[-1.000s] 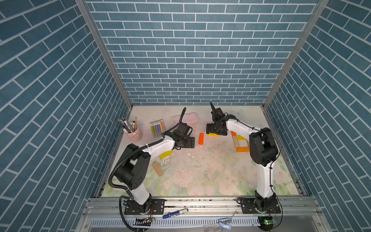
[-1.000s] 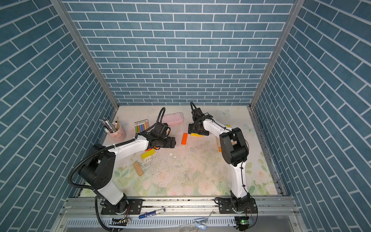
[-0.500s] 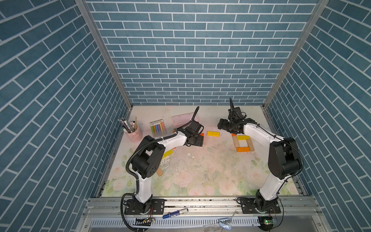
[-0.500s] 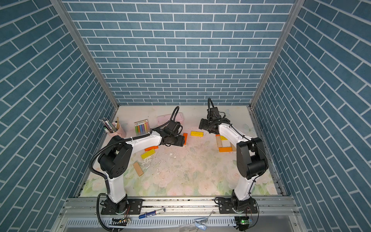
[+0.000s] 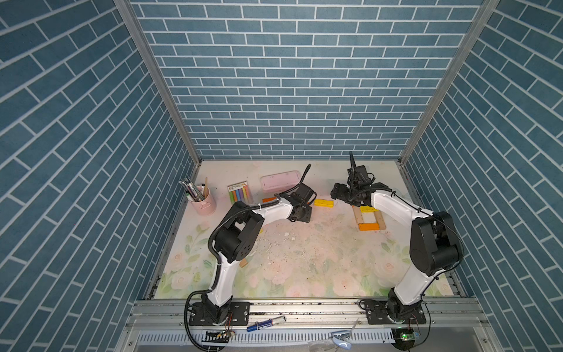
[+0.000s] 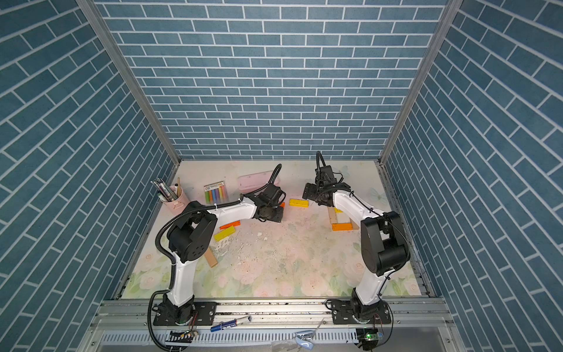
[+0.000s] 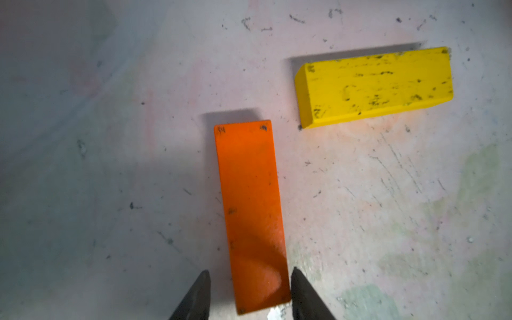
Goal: Assemble the number 6 with building blocks
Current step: Assemble the building block at the center of the board.
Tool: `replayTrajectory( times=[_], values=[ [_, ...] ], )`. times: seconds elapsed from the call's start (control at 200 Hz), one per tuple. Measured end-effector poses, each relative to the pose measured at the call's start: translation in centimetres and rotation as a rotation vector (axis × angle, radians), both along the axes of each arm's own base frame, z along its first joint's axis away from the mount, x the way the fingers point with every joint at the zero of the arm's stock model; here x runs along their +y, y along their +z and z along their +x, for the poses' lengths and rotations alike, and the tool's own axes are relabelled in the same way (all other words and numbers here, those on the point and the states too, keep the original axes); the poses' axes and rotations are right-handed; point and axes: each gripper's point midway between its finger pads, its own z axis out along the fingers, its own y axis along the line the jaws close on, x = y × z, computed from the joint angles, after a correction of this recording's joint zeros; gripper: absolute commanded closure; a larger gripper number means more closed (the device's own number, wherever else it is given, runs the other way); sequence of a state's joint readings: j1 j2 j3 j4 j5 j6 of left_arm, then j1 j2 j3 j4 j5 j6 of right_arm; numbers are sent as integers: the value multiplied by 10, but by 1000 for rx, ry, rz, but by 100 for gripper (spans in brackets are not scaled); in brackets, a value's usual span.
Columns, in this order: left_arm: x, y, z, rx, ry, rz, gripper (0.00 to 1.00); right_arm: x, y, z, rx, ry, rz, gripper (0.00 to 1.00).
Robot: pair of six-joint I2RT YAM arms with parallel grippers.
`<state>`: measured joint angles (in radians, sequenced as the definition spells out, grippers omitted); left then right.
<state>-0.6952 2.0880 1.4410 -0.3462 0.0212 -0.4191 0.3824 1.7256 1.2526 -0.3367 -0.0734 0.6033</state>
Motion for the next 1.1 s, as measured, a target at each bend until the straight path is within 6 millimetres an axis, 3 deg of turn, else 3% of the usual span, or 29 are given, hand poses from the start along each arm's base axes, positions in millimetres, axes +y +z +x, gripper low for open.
replayTrajectory(
  times=[0.225,0.525,1.1],
  values=[
    [-7,-2,10,-15,4,7,64,-2,13,-4,-29,6,9,14],
    [-14,-1,20,-21,8,10,68,-4,4,-11,-7,8,-1,15],
    [-21,-1,29,-19,45,-11,69,-5,4,-11,-8,7,-1,15]
  ],
)
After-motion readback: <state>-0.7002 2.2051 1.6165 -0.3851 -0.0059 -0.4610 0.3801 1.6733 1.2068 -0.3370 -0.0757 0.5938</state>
